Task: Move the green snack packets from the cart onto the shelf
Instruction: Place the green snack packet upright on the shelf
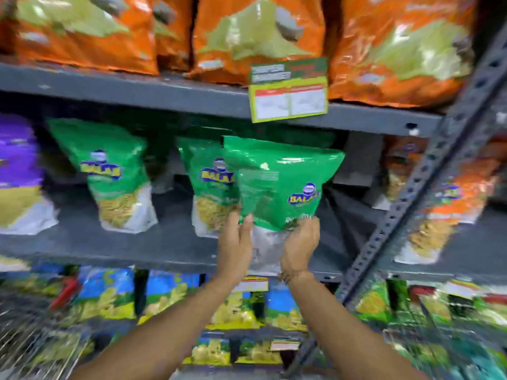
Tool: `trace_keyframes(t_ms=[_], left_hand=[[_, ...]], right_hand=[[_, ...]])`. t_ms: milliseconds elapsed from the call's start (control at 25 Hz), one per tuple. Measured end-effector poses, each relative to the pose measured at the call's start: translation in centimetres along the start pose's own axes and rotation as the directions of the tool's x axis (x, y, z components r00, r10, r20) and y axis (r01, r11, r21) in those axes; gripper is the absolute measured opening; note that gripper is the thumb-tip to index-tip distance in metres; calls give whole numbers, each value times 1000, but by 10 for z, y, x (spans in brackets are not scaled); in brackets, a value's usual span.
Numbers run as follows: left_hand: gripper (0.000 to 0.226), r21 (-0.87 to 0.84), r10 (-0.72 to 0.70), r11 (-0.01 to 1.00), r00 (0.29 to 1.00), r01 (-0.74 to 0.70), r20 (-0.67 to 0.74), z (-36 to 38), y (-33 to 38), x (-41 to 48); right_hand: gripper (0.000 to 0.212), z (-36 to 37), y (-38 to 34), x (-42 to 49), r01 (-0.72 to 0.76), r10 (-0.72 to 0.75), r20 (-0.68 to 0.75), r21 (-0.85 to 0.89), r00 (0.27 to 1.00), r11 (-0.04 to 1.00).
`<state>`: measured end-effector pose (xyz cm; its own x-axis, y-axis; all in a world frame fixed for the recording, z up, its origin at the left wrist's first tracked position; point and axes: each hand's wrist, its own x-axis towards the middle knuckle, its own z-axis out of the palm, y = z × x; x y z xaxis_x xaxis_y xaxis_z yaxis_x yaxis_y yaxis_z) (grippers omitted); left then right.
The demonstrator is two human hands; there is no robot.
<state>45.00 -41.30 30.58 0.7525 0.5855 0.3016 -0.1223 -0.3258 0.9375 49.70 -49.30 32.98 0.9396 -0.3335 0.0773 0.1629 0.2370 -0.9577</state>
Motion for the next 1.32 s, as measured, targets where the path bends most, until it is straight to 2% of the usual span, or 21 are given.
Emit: trace_keyframes(t_ms=[80,160,240,280,320,360,440,480,560,600,640,680,720,760,800,880,960,1040,1120,1240,1320], left_hand=[[24,85,15,996,996,-23,89,30,5,30],[29,134,-69,990,985,48,158,61,-2,60],[29,150,-270,954,962,260,51,82,-17,73],[33,140,-385,914,923,381,0,90,-20,69],[40,77,-484,874,875,480,32,99,-22,60],[49,-28,-538,837,831,547,137,107,-25,53],[71,-273,-551,710,753,650,360,111,-24,55],[83,-362,-550,657,748,662,370,110,-29,66],[101,-438,-631,605,736,665,247,101,-37,93],[96,-480,-650,597,738,643,180,93,-32,96],[79,-505,-646,647,763,571,35,88,-30,91],[59,-475,-608,735,782,485,-142,88,-31,76],[45,-429,-528,808,819,404,-222,92,-31,53],[36,-431,-483,818,862,382,-152,98,-25,29],[33,-457,-470,786,882,416,-6,106,-18,12],[44,-504,-453,706,864,498,218,119,-12,10],[54,-463,-487,667,812,584,322,125,-10,37],[56,-399,-524,648,760,649,384,124,-11,62],[54,-355,-520,641,725,681,451,124,-14,74],[50,-295,-501,703,746,647,439,121,-15,77],[47,-260,-512,727,755,635,410,112,-15,74]], right_hand=[[36,-8,-4,39,-38,37,-28,-19,999,999],[29,-15,3,73,-56,56,3,-33,998,998],[24,-22,15,84,-92,95,44,-58,995,994],[24,-24,20,83,-105,107,46,-58,993,993],[23,-26,27,82,-118,119,37,-41,992,992],[24,-26,30,80,-137,138,6,-14,990,990],[27,-29,36,72,-158,159,-50,34,986,987],[28,-31,40,69,-153,156,-47,52,987,987],[22,-32,40,69,-101,99,-76,-28,992,995],[17,-33,42,76,-70,59,-122,-91,991,993],[17,-32,42,84,-46,26,-157,-130,987,990],[23,-30,43,93,-47,25,-143,-155,989,987],[35,-29,43,100,-63,48,-90,-166,995,984],[44,-28,43,106,-103,103,-10,-176,995,979],[48,-27,45,108,-153,168,73,-180,983,972],[48,-26,50,105,-221,245,163,-153,956,963],[53,-26,61,102,-188,207,125,-146,970,971],[64,-24,64,99,-130,148,61,-225,987,966],[64,-23,62,95,-77,95,47,-301,994,950],[60,-25,64,91,-52,76,59,-333,995,941],[66,-23,63,86,-80,88,20,-260,996,962]])
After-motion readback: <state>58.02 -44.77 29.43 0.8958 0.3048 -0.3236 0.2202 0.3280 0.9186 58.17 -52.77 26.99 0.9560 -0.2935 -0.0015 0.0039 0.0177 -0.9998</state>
